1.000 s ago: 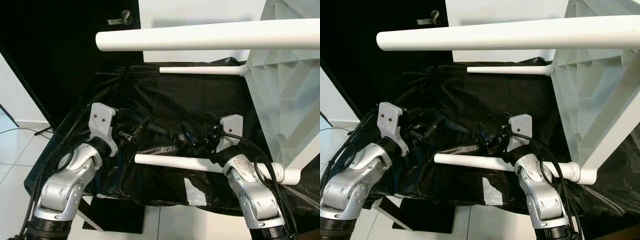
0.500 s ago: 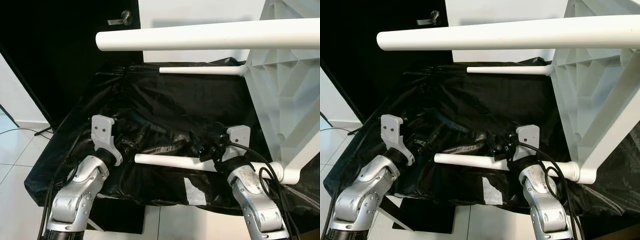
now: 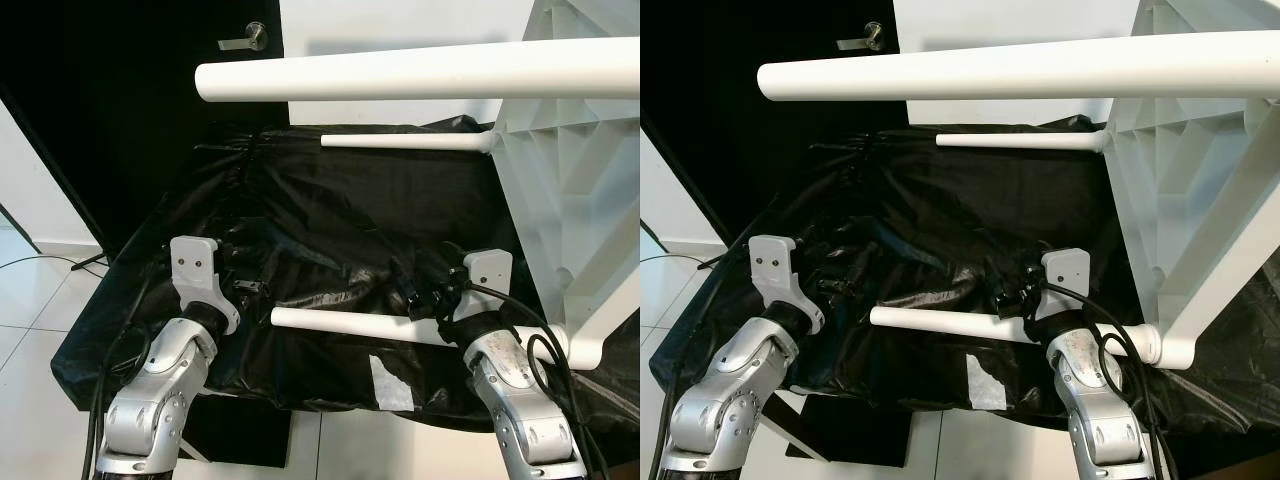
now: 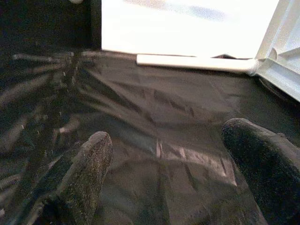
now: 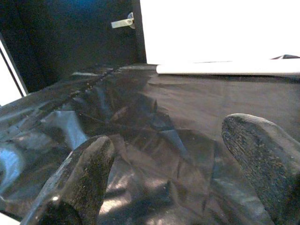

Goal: Building children table

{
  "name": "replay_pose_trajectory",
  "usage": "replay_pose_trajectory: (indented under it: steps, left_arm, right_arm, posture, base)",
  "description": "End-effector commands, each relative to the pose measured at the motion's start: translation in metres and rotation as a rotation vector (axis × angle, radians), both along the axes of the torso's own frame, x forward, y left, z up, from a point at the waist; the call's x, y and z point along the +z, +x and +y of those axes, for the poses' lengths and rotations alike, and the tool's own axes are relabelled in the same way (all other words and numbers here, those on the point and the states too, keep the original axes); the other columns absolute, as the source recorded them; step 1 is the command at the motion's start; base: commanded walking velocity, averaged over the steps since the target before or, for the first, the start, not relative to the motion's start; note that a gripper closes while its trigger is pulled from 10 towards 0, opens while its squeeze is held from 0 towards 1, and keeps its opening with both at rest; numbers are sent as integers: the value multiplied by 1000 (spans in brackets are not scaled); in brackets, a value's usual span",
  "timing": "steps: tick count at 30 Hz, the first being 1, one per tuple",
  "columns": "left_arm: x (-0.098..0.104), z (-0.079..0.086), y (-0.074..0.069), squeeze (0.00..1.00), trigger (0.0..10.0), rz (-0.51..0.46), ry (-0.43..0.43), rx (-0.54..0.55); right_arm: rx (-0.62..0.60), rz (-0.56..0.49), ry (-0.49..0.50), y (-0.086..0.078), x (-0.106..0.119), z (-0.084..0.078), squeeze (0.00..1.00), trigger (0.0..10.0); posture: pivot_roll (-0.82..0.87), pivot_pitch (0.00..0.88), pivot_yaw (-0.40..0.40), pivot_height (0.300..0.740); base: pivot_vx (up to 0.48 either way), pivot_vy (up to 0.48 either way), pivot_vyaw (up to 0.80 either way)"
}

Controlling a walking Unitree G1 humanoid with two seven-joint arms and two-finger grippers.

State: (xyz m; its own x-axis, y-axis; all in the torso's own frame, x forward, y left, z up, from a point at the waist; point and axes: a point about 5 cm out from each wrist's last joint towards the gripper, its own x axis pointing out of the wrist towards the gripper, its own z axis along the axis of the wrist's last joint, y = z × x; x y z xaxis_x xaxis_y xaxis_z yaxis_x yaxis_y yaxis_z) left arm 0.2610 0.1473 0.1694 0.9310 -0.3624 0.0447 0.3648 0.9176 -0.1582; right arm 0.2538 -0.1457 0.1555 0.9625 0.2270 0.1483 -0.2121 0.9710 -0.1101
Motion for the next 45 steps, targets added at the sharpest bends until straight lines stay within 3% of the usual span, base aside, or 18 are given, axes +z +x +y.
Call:
replay_pose_trajectory:
  steps: [1, 45]
  left_arm:
    - [-2, 0, 0, 0, 10000, 25, -7, -12]
    - [-3, -6, 0, 0, 10000, 86, -26, -55]
  right_arm:
    - [-19, -9, 0, -1, 2, -3, 0, 10000]
    - [-50, 0, -10, -4, -1, -7, 0, 10000]
  posture:
    - [-8, 0, 27, 740]
    - [-13, 0, 37, 740]
  base:
    - [0, 0, 0]
    - [-24, 0, 0]
